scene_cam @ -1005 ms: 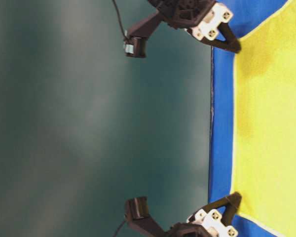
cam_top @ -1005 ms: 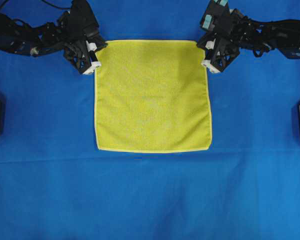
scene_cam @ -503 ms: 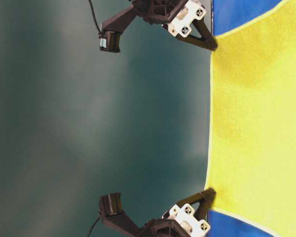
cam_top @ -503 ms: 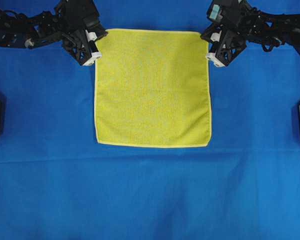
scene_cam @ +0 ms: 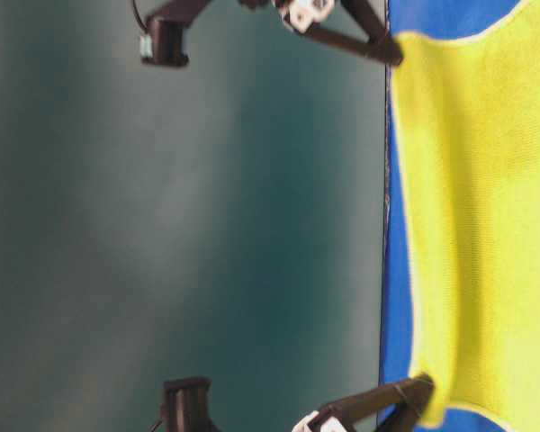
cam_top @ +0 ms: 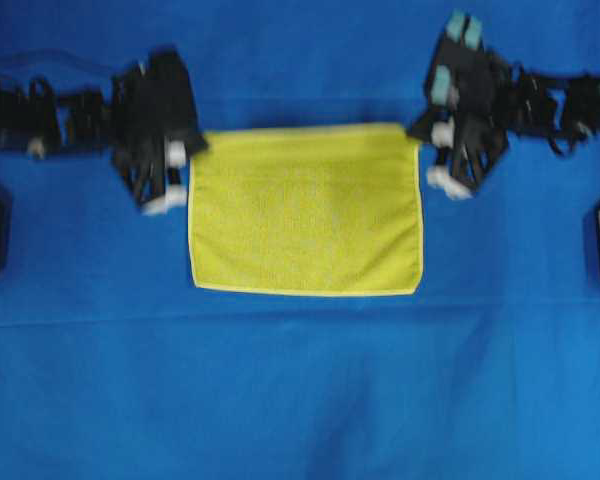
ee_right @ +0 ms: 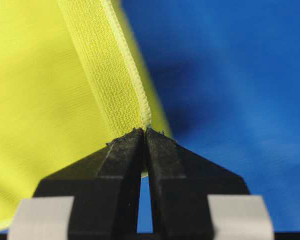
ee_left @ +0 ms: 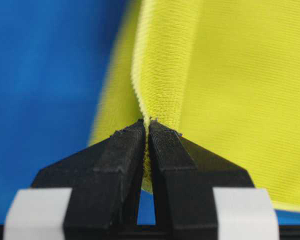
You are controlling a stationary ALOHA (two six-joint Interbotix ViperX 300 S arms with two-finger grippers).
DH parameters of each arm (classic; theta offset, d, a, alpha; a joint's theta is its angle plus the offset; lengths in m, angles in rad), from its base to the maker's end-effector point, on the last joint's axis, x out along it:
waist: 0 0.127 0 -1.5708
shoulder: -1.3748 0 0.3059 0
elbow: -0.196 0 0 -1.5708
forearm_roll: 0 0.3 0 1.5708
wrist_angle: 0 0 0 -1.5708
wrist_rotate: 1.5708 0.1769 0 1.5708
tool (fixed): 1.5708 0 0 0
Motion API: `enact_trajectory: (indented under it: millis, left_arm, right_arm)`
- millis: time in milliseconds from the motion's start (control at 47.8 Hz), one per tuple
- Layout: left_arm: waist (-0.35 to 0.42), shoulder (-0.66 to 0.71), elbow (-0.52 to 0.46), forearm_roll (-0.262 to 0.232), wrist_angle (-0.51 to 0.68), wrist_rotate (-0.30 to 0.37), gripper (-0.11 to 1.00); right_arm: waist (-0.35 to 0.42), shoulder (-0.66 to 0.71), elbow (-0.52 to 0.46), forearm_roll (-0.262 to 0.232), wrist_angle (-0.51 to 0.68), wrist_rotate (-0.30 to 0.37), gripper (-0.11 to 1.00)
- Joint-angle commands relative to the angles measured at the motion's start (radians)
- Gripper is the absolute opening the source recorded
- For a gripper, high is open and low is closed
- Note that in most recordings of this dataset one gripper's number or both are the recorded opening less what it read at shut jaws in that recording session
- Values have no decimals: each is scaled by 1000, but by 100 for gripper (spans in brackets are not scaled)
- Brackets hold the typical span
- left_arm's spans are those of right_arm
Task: Fold the yellow towel.
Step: 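Pinch the far corners with both grippers and lift them, then carry the far edge toward the near edge and lay it down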
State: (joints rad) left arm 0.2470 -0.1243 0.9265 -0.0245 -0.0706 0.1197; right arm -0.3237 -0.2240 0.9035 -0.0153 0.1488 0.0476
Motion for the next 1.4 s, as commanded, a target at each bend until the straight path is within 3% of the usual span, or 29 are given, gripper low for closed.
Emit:
enact_trajectory:
  millis: [0, 230, 377, 880, 942, 1005, 1152, 1215, 1382]
  left_arm:
    - [-92, -31, -3, -3, 3, -23, 1]
    - [-255, -14, -8, -3, 15, -133, 1]
    - [-310, -6, -2, -2, 11, -175, 1]
    - [-299, 44, -9, -3, -14, -176, 2]
    - [-301, 44, -11, -2, -14, -176, 7]
    - [-301, 43, -11, -2, -14, -176, 18]
    - [-308, 34, -12, -2, -14, -169, 51]
    - [-318, 25, -14, -2, -14, -160, 59]
    - [-319, -17, -12, -2, -9, -153, 62]
  right_arm:
    - [64, -48, 15, 21, 3, 18, 3]
    - [233, -64, 46, 29, 3, 137, 3]
    - [296, -41, 48, 29, 3, 175, 3]
    - [321, 18, 37, 32, -40, 196, 3]
    - [334, 26, 31, 38, -40, 198, 3]
    - [351, 34, 21, 38, -40, 199, 6]
    - [380, 40, 11, 38, -34, 201, 48]
    - [382, 34, 12, 40, -28, 204, 63]
    - [373, 6, 11, 31, -17, 206, 54]
